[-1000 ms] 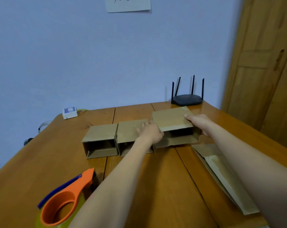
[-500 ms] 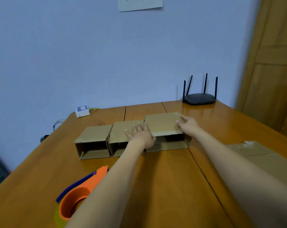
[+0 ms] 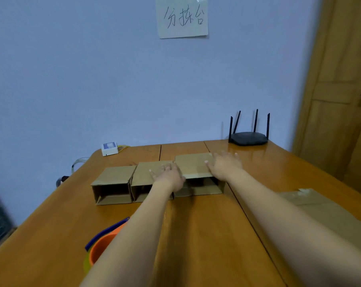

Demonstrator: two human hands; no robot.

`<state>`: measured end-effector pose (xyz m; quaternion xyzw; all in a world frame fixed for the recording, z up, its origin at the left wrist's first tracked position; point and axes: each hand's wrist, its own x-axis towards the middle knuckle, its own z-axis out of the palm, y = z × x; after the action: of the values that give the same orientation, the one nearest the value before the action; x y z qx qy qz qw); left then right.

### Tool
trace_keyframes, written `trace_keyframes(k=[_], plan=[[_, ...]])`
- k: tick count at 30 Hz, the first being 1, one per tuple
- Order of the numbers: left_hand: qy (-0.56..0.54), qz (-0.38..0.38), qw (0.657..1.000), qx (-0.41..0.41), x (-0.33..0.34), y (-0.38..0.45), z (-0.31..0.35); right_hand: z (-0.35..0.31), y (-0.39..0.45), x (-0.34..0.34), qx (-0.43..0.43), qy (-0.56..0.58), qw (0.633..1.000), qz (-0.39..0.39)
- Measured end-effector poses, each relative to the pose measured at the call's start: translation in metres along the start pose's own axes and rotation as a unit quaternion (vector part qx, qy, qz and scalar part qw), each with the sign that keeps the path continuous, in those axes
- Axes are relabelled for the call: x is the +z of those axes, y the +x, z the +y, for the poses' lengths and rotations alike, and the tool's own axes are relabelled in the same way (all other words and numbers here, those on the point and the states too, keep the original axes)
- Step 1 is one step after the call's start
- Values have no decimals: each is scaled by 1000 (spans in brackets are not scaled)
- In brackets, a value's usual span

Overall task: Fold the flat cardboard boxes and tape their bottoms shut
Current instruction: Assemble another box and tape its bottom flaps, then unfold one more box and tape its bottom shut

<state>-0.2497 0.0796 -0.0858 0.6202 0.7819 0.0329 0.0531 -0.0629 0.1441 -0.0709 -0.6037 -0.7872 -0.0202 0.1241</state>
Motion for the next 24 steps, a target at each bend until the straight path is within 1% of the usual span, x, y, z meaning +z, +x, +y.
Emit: trace_keyframes(k=[5,11,18,24], plan=[[13,13,999,35,-19,-50,28,10,-59,-29,2,-63,998,-27],[38,22,996,76,-22,-112,77,48,-137,-55,45,-73,995,-50],[42,-25,991,123,-7,-151,150,119,-192,-77,112,-92,987,-73],[39,-83,984,156,12,-162,205,178,-212,-76,176,-67,977,-99]])
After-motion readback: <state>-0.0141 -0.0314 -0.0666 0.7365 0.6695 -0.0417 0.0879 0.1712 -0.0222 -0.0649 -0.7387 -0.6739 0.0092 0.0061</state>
